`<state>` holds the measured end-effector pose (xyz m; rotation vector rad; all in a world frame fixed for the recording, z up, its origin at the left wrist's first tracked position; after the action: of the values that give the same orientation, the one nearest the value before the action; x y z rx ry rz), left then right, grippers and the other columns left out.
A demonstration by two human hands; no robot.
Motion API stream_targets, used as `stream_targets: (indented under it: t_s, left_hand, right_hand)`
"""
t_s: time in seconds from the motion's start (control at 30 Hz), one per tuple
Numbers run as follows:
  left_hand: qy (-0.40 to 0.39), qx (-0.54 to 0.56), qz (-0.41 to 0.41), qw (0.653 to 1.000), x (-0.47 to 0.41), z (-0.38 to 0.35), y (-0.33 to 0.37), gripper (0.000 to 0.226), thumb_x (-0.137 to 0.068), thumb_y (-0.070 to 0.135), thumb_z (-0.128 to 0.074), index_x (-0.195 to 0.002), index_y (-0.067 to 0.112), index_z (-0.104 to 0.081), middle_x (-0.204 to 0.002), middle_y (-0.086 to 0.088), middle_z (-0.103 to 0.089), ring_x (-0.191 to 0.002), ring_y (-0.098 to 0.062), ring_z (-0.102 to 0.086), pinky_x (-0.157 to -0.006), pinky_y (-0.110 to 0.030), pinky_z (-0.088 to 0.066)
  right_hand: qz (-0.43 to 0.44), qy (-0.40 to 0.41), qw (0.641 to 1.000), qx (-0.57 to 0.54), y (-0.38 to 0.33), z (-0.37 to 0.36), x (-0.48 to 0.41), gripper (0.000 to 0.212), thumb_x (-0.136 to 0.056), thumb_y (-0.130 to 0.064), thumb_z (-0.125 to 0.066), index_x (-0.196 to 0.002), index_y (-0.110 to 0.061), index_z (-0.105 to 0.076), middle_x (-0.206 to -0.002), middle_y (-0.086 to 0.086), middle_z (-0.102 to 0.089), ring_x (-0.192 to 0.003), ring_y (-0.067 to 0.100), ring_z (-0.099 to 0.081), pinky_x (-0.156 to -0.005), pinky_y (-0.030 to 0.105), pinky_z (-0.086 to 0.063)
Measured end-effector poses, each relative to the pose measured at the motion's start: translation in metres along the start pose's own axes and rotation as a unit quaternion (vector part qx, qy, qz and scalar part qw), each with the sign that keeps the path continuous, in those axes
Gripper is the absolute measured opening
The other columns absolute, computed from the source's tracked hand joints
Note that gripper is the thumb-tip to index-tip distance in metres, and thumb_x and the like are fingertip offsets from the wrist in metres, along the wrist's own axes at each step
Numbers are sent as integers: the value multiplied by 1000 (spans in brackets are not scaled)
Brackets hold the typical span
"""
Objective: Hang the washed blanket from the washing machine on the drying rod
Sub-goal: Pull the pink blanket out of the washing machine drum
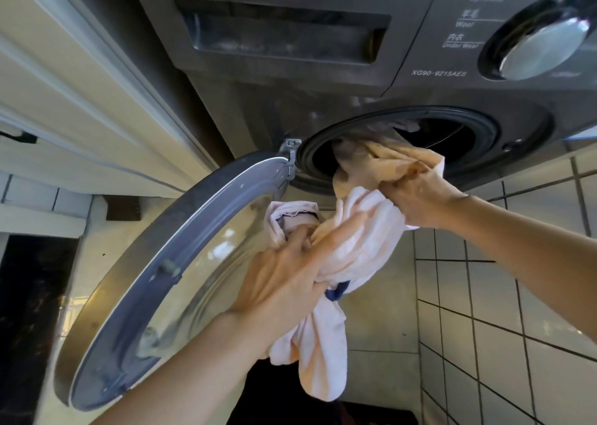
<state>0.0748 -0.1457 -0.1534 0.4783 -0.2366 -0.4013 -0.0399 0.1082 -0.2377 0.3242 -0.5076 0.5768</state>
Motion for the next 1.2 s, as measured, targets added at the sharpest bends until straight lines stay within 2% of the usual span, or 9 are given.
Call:
stream_targets:
  t_s: [0.1, 0.2, 0.3, 0.37, 0.47, 0.57, 0.77, 1.0, 1.2]
  left_hand:
    - [-20, -92, -22, 995, -9, -12, 4, 67, -71, 33, -31, -134, 54, -37, -93, -1, -51, -58, -28, -55, -37, -29, -44]
    - [-47, -147, -20, 988, -16, -22, 5, 54, -66, 31, -27, -110, 42, -57, -86, -3, -53, -56, -24, -50, -35, -20, -13]
    - [-57, -177, -10, 983, -29, -23, 13, 36, -59, 22, -55, -93, 31, -61, -81, -6, -58, -49, -22, -49, -39, -19, -14]
    - [-100, -167, 26, 981, -37, -27, 16, 41, -66, 19, -63, -105, 28, -54, -99, -8, -57, -77, -26, -61, -53, -30, -39]
    - [-139, -151, 85, 975, -43, -32, 14, 42, -80, 18, -52, -119, 25, -40, -120, -7, -51, -104, -28, -54, -76, -35, -43]
    - [-127, -122, 104, 979, -41, -30, 8, 43, -82, 21, -53, -122, 27, -39, -122, -5, -50, -108, -27, -54, -69, -33, -37]
    - [-112, -73, 133, 982, -29, -20, 4, 35, -82, 26, -55, -113, 29, -38, -116, -2, -53, -101, -29, -55, -62, -32, -38]
    - [-88, -83, 155, 980, -25, -29, 2, 50, -83, 19, -55, -129, 29, -38, -118, 1, -56, -103, -25, -57, -63, -31, -41]
    - [-91, -1, 146, 985, -20, -24, -11, 105, -83, 35, -62, -137, 55, 26, -126, -4, -51, -104, -28, -58, -67, -37, -49]
  right_hand:
    - [-45, 47, 998, -13, 4, 18, 7, 49, -73, -52, -41, -101, -17, -62, -101, 4, -66, -105, 32, -56, -87, 42, -43]
    - [-59, 96, 993, 21, 5, 38, 20, 51, -63, -39, -74, -105, -12, -61, -83, 7, -67, -85, 33, -62, -75, 43, -43]
    - [-48, 136, 990, 4, 2, 49, 31, 64, -51, -26, -81, -107, -10, -55, -68, 5, -65, -66, 30, -62, -67, 41, -45]
    - [-18, 159, 987, -9, -2, 50, 39, 80, -52, -21, -79, -122, -12, -42, -78, 6, -66, -76, 33, -63, -73, 43, -47]
    - [55, 252, 966, 4, -18, 58, 61, 90, -42, -5, -79, -122, -22, -41, -89, 9, -56, -64, 33, -55, -61, 35, -37]
    - [124, 258, 958, -3, -34, 56, 80, 92, -50, 3, -68, -127, -38, -41, -96, 10, -51, -68, 31, -53, -67, 43, -47]
    - [99, 147, 984, -9, -51, 34, 80, 53, -61, -17, -82, -104, -40, -62, -106, 0, -50, -79, 25, -60, -81, 46, -48]
    - [45, 209, 971, -108, -89, 55, 66, 57, -62, -7, -61, -116, -12, -43, -87, 1, -57, -62, 26, -58, -73, 41, -46]
    - [24, 290, 934, -207, -109, 68, 58, 21, -73, -7, -39, -89, -14, -28, -65, -1, -48, -51, 20, -39, -65, 39, -46]
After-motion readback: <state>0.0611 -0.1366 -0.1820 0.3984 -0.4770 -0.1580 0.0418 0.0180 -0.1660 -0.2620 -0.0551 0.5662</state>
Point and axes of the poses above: each hand's wrist, its own x-axis away from the middle knuckle, its own z-axis out of the back of the hand, y = z × x, the point moved 2 cm from there along -x, towards the middle knuckle
